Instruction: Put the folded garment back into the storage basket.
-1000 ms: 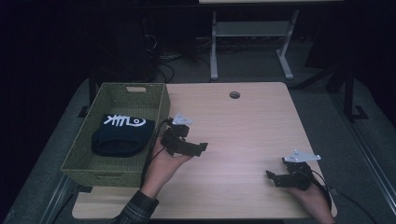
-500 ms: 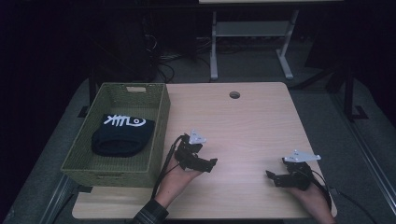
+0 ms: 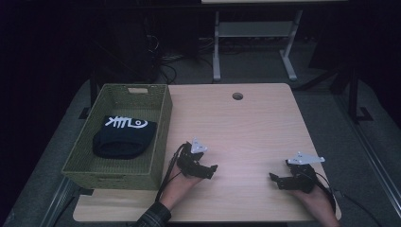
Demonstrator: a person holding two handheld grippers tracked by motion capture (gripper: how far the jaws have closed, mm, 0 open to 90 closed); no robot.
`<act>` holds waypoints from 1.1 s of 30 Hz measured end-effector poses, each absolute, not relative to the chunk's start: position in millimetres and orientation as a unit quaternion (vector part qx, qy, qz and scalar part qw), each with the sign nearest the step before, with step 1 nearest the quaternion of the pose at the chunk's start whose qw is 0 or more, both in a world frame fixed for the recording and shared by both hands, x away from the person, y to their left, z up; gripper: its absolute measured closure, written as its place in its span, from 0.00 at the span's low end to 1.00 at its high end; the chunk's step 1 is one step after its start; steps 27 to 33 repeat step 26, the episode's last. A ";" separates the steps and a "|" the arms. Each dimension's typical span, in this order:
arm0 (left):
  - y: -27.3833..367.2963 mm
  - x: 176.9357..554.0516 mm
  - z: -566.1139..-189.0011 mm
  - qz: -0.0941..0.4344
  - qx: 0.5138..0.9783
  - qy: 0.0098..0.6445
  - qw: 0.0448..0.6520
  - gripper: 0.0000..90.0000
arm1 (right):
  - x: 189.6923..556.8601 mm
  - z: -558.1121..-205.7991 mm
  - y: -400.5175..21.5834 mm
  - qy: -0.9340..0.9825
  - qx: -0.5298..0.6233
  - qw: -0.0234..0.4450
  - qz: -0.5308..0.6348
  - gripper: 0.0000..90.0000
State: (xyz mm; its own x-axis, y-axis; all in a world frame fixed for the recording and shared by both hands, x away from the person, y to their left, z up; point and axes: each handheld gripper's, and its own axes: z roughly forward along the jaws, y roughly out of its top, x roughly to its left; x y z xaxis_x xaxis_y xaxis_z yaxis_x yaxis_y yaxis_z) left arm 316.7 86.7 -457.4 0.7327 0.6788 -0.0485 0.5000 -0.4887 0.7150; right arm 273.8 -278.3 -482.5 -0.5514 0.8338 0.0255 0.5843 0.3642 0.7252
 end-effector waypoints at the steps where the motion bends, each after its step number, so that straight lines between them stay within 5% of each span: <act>1: 87.3 317.0 -459.5 0.121 0.855 0.346 0.368 0.15 | 273.7 -482.4 -278.2 0.807 0.440 0.176 0.353 0.15; 33: 87.5 318.1 -478.7 0.150 0.855 0.339 0.363 0.14 | 273.7 -482.5 -278.1 0.808 0.437 0.176 0.354 0.15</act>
